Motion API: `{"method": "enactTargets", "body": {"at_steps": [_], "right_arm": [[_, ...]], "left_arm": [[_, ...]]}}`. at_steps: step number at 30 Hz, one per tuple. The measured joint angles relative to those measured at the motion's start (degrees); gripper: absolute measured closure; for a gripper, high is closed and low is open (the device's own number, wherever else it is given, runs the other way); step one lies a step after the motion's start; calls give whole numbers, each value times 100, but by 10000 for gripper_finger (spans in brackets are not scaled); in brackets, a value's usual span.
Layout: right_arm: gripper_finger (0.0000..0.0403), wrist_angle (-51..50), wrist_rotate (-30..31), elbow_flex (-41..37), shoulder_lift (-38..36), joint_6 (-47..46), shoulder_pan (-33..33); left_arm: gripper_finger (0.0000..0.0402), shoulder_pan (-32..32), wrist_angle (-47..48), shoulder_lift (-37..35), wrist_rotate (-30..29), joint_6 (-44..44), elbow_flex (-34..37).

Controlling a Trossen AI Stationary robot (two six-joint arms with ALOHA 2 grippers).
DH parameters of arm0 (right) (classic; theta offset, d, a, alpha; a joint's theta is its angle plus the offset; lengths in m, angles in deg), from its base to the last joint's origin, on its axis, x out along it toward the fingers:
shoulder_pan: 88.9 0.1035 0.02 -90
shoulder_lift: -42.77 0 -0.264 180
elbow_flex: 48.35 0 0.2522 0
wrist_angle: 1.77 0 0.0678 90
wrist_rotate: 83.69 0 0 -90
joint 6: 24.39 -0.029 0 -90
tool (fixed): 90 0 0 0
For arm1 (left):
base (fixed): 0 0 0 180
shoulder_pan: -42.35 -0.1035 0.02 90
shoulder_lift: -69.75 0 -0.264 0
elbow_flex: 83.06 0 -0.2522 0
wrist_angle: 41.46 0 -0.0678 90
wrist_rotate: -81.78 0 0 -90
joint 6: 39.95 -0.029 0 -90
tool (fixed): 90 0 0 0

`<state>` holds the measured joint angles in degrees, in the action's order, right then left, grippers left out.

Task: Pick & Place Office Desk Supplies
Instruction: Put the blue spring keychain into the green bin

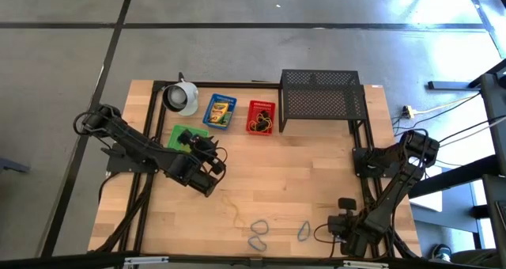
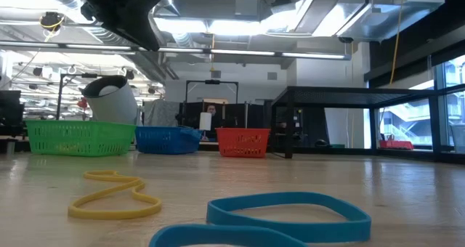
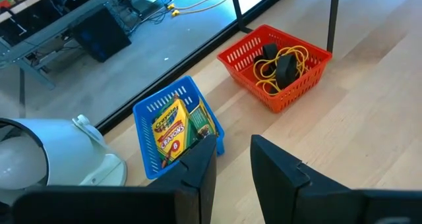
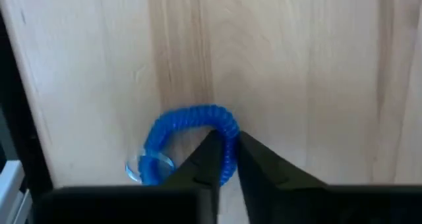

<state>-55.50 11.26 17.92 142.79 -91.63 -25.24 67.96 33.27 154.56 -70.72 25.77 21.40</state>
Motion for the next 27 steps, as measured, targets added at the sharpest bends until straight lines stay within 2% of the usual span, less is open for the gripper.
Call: {"method": "enactTargets", "body": {"at_steps": [3, 9, 11, 17, 22, 27], "right_arm": [[391, 7, 4, 0, -2, 72, -2], [382, -99, -18, 106, -13, 341, -7], [385, -282, 174, 196, -66, 487, -8], [386, -1235, 1776, 376, -476, 555, -137], [380, -1261, 3286, 382, -877, 704, -601], [379, -1030, 4082, 391, -1244, 979, -1246]], "left_arm": [[315, 0, -1, 0, 0, 0, 0], [315, 0, -1, 0, 0, 1, 0], [315, 0, 0, 0, -7, 2, 0], [315, -24, -286, 0, -332, 3, 0], [306, -58, -1087, 0, -316, -842, 0], [281, -66, -2021, 1, 127, -1797, 0]]}}
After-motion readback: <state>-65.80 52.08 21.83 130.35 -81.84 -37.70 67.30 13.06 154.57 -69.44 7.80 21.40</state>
